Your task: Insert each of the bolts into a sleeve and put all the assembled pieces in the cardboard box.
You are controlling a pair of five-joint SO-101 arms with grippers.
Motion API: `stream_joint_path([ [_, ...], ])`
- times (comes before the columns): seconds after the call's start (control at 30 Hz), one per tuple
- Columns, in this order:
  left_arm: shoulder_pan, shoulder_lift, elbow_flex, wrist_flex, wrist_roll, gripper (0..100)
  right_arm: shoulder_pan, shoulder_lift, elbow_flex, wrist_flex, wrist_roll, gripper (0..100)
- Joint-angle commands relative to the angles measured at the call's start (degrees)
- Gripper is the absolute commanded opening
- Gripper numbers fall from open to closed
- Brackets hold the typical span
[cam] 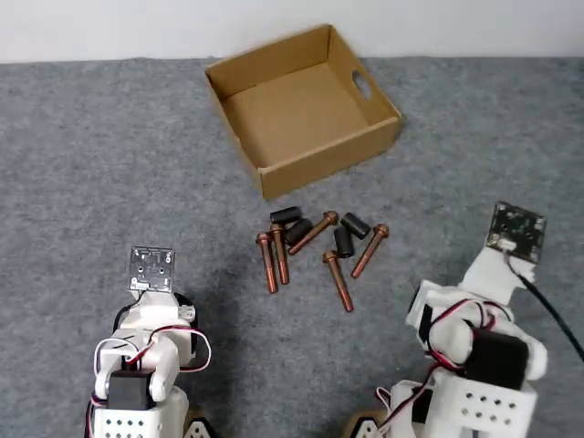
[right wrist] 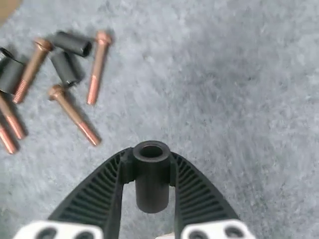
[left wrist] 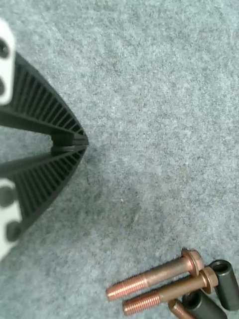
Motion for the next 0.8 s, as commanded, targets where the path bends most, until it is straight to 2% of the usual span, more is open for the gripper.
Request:
stream_joint_path([
  [0.0,0.35,-0.44,-1.19,-1.76,-4.57,1,0.66,-0.66,2.81,-2.51,-0.62,0.8],
  [0.1,-0.26,-0.44,-4.62,-4.40,-13.45,1,0.66,-0.66,4.13,-2.95,-0.62,0.8],
  [0.13,-0.18,-0.35,-6.46,-4.40,-13.80,1,0.66,-0.66,4.13,-2.95,-0.62,0.8],
  [0.27,0.26,0.09,-14.11,-4.66,-7.82,1,0.66,-0.75,4.48,-2.86,-0.62,0.8],
  [0.4,3.78,3.52,-21.23,-4.31,-9.23,1,0.66,-0.75,5.19,-3.12,-0.62,0.8],
  [0.5,6.68,11.96,-29.49,-4.31,-8.70,1,0.66,-3.82,7.65,-4.53,-0.62,0.8],
  [0.57,7.65,19.96,-36.09,-4.13,-5.54,1,0.66,-8.13,9.93,-5.32,-0.53,0.8],
  [0.77,13.80,47.30,-53.14,7.74,4.22,1,0.48,-22.55,15.03,-6.81,-0.18,0.8],
])
